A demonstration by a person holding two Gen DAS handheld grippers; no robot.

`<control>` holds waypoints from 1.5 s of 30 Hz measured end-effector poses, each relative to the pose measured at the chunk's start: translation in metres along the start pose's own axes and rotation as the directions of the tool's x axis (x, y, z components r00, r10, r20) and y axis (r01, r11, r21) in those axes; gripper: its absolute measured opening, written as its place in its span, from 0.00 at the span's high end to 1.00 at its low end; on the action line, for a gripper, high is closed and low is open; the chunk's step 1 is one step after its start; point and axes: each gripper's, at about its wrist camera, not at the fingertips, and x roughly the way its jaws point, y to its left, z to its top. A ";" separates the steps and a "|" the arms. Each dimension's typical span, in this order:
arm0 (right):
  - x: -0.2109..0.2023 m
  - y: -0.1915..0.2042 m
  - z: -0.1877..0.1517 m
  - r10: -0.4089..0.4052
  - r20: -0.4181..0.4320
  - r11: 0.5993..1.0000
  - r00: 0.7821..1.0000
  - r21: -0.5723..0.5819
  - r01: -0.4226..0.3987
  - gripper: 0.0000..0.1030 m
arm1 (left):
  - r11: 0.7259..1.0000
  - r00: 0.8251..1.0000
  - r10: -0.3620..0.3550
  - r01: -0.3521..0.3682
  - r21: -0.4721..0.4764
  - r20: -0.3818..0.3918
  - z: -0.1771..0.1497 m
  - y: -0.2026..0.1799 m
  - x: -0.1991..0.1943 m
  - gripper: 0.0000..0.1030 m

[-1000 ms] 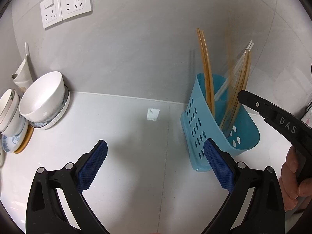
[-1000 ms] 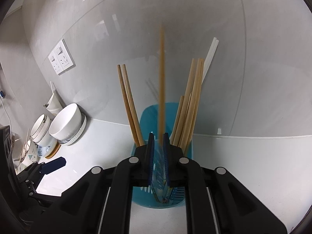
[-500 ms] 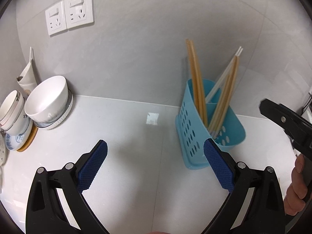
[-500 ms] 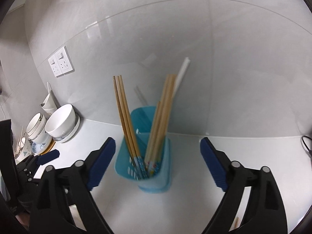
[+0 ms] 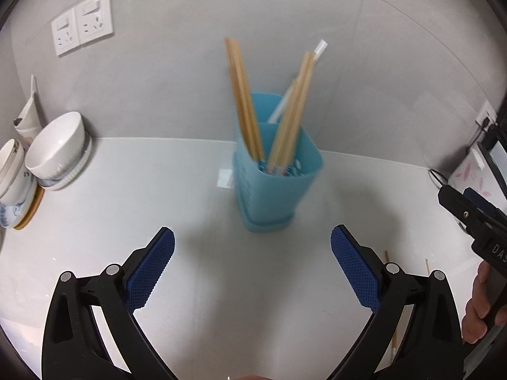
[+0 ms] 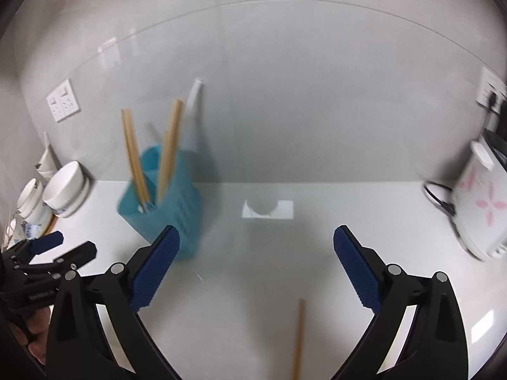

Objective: Organize utensils
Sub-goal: 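Move both open tools back down to the remaining chopsticks on the counter, then grasp a yellow chopstick with the left tool while the right tool grasps a pale chopstick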

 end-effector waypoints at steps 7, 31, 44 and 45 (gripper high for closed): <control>-0.012 -0.056 -0.034 -0.106 -0.053 0.993 0.993 0.040 0.108 0.09 | 0.998 0.996 -0.055 0.056 0.028 -0.064 -0.023 -0.040 0.006 0.06; 0.014 -0.150 -0.147 -0.203 -0.396 0.975 0.896 -0.002 0.220 0.14 | 0.984 0.933 -0.033 0.093 0.151 -0.358 -0.127 -0.178 0.086 0.06; 0.024 -0.157 -0.174 -0.161 -0.539 0.984 0.827 -0.023 0.176 0.42 | 0.980 0.908 0.070 0.014 0.197 -0.413 -0.145 -0.203 0.105 0.06; 0.026 -0.155 -0.172 -0.157 -0.543 0.985 0.825 -0.026 0.171 0.44 | 0.982 0.903 0.076 0.006 0.191 -0.423 -0.145 -0.204 0.105 0.07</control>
